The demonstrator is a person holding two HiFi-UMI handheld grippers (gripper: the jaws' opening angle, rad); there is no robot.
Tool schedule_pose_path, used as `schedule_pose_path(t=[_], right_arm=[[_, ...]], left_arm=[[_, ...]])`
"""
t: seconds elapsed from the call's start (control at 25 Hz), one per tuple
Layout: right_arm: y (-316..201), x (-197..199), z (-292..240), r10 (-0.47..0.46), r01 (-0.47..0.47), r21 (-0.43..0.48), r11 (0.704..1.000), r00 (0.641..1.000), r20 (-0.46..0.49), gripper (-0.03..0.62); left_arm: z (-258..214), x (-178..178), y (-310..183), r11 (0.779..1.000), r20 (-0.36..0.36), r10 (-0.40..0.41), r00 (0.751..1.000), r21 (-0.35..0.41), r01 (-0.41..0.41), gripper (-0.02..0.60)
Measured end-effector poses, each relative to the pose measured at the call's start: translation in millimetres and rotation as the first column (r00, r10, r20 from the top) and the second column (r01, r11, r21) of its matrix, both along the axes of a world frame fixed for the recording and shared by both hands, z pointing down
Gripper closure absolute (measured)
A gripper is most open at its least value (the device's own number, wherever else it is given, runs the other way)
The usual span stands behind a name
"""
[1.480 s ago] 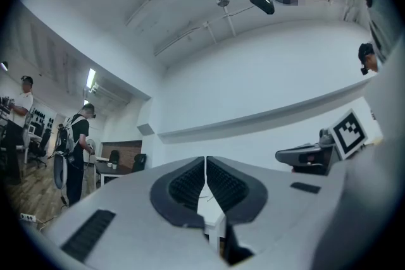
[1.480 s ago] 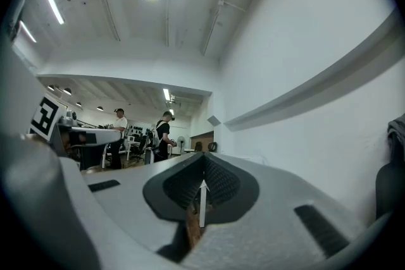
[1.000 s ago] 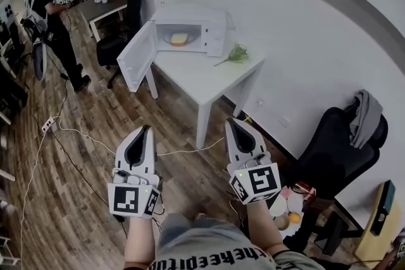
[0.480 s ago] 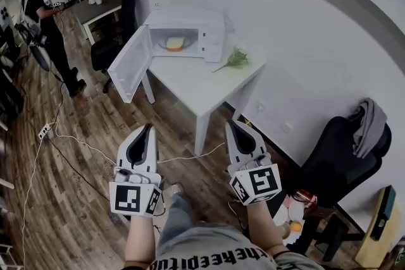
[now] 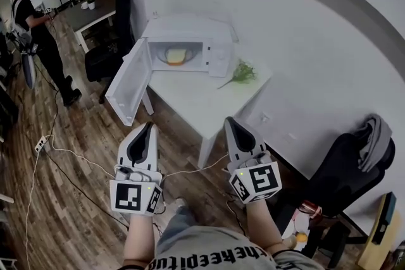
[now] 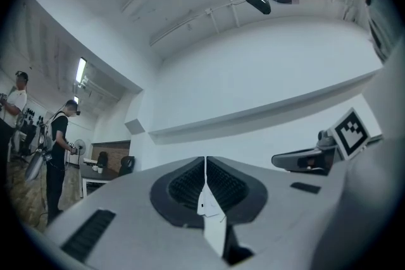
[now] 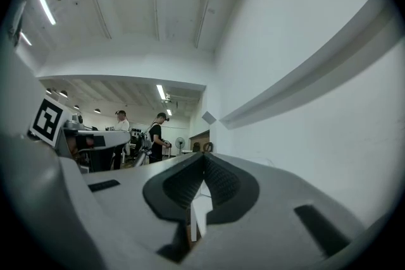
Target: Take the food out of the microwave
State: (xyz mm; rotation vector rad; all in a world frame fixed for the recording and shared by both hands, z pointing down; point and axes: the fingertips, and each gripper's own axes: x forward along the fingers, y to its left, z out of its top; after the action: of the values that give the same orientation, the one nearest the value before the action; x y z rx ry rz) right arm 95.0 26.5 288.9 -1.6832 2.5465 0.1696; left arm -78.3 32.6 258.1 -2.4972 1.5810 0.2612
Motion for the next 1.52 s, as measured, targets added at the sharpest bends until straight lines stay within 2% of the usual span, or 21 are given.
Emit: schedule_pose_path(t=[0.4, 0.64, 1.0, 1.16, 1.52], right_arm=[[-88, -41, 0, 0.016, -0.016, -0.001, 1.000, 1.000, 0.008, 0.588], [-121, -61, 8, 0.025, -0.025, -0.014, 1.000, 1.000, 0.001, 0.589], [-157, -64, 23, 0.039, -0.039, -0.053, 0.998, 0.999, -0.003, 0.589], [-182, -61, 28, 0.024, -0.024, -0.059, 0.998, 1.000, 0.005, 0.589], [-258, -57, 26, -0.058, 0.058, -0.058, 0.997, 0.998, -0.001, 0.589]], left_arm=[[0, -27, -89, 0.999, 0.015, 0.053, 0.998, 0.002, -0.054, 0.569], [8, -39, -126, 0.996, 0.017, 0.085, 0.996, -0.009, -0.085, 0.569], [30, -36, -169, 0.992, 0.001, 0.112, 0.994, -0.061, -0.111, 0.571], [36, -30, -189, 0.992, 0.010, 0.105, 0.994, -0.071, -0.104, 0.571], [31, -21, -252, 0.997, 0.016, 0.032, 0.999, -0.065, -0.031, 0.571]])
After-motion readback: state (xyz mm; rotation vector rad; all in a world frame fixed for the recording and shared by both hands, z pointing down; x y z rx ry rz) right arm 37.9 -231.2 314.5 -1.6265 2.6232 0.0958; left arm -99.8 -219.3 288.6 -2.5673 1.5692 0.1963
